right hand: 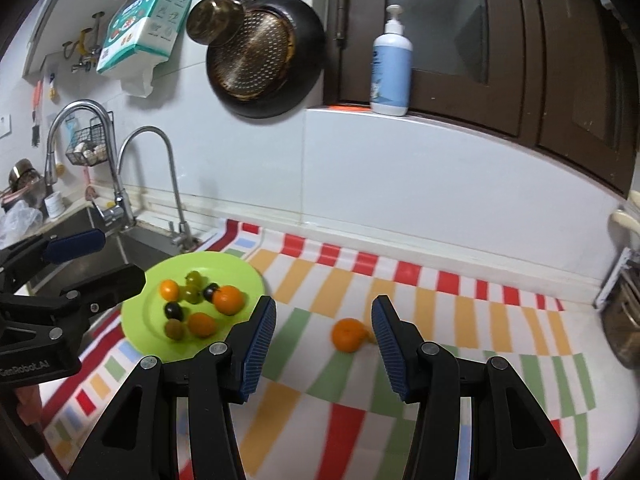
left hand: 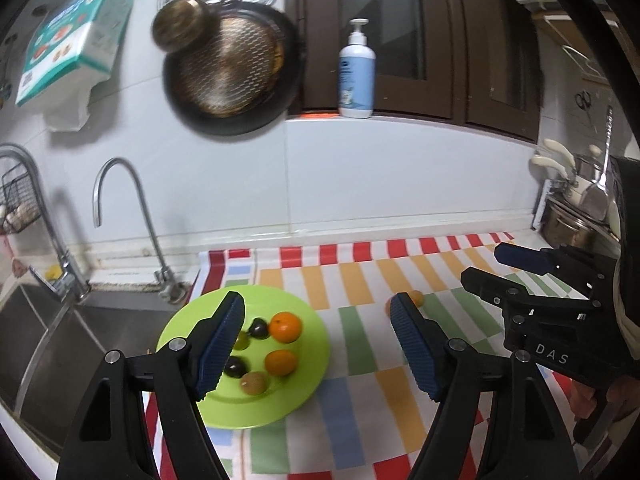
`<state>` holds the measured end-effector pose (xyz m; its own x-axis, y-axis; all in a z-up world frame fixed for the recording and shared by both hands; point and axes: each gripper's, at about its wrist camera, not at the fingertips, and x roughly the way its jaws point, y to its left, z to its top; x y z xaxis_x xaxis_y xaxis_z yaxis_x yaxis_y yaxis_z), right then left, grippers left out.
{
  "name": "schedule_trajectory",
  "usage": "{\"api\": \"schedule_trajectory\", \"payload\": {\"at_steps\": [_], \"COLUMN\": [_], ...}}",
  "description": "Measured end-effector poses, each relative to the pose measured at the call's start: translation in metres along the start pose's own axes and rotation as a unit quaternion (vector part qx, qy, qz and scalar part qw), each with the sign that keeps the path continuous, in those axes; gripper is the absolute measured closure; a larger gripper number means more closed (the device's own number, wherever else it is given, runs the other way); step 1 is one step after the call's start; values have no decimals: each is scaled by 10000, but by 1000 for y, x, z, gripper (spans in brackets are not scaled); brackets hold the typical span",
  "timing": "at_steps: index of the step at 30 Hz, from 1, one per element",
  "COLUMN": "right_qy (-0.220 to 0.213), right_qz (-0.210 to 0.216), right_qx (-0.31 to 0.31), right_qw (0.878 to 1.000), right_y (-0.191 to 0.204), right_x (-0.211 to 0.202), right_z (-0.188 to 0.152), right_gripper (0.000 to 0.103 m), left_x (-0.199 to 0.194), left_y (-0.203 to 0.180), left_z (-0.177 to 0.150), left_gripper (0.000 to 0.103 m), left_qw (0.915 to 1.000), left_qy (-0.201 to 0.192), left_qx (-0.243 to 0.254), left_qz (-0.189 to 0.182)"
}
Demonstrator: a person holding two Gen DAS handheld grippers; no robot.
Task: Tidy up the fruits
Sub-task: 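Withdraw both open tools toward the last orange and yellow fruit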
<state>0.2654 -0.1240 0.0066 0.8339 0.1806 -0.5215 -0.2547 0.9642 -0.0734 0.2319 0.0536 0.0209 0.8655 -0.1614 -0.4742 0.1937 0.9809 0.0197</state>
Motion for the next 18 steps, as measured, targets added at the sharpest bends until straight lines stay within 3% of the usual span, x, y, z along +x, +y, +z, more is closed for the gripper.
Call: {"api": "schedule_trajectory", "payload": {"at_steps": [18], "right_qy": [125], "right_qz": [-55], "right_qx": [-801], "right_qw": [9967], "right_y": [-45], "right_x": [7], "right_z": [-4], "right_gripper": [52], "left_x": [39], "left_y": [-56], "left_z": [4], "left_gripper": [28], "left_qw": [9979], "left_qy": [-52], "left_qx": [490], "left_qz": [-409]}}
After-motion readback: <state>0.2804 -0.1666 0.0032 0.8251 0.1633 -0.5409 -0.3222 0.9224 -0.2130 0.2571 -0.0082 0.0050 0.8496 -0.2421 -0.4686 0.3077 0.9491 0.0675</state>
